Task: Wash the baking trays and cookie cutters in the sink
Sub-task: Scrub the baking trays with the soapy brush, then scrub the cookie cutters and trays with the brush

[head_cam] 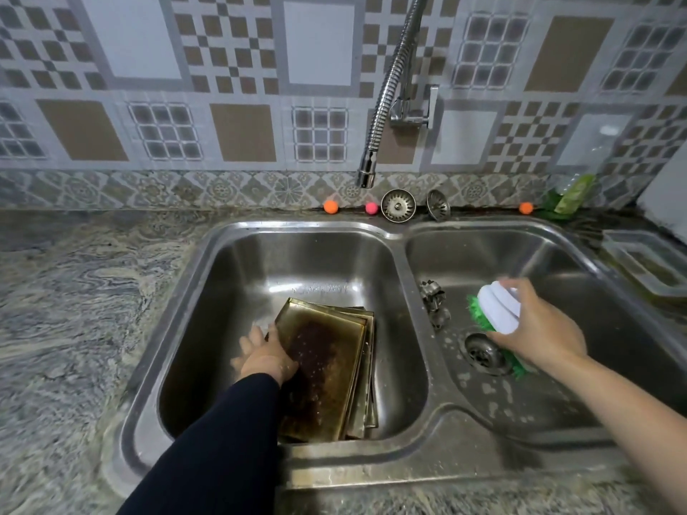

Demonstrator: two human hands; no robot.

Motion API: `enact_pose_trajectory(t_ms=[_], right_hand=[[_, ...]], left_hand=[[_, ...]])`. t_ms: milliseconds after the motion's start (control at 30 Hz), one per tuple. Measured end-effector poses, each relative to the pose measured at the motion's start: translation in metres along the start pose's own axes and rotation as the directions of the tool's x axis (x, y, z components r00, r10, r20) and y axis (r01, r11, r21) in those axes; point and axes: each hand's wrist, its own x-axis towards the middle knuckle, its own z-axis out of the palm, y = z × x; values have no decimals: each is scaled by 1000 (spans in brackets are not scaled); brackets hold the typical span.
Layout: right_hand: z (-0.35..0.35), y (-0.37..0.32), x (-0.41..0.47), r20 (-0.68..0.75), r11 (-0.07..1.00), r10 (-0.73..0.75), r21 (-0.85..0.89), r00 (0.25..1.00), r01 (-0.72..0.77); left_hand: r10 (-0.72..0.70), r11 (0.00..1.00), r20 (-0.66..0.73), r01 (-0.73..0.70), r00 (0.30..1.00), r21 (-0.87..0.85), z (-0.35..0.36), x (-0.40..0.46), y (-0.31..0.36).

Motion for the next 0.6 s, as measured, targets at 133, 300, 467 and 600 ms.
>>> enact_pose_trajectory(t_ms=[133,300,467,600], right_hand=[[2,15,4,83,999,8,-52,996,-3],[-10,45,14,123,1000,1,12,992,-3],[-36,97,43,183,998,-2,64,983,-10],[-83,140,82,180,999,-35,26,983,31]], left_hand=[[153,987,-75,-148,985,66,-18,-9,44],[398,917,-135,-389,907,91,-33,-24,126],[553,831,-268,-546,789,108,-24,-42,211],[557,831,-162,-546,815,111,0,-35,260]])
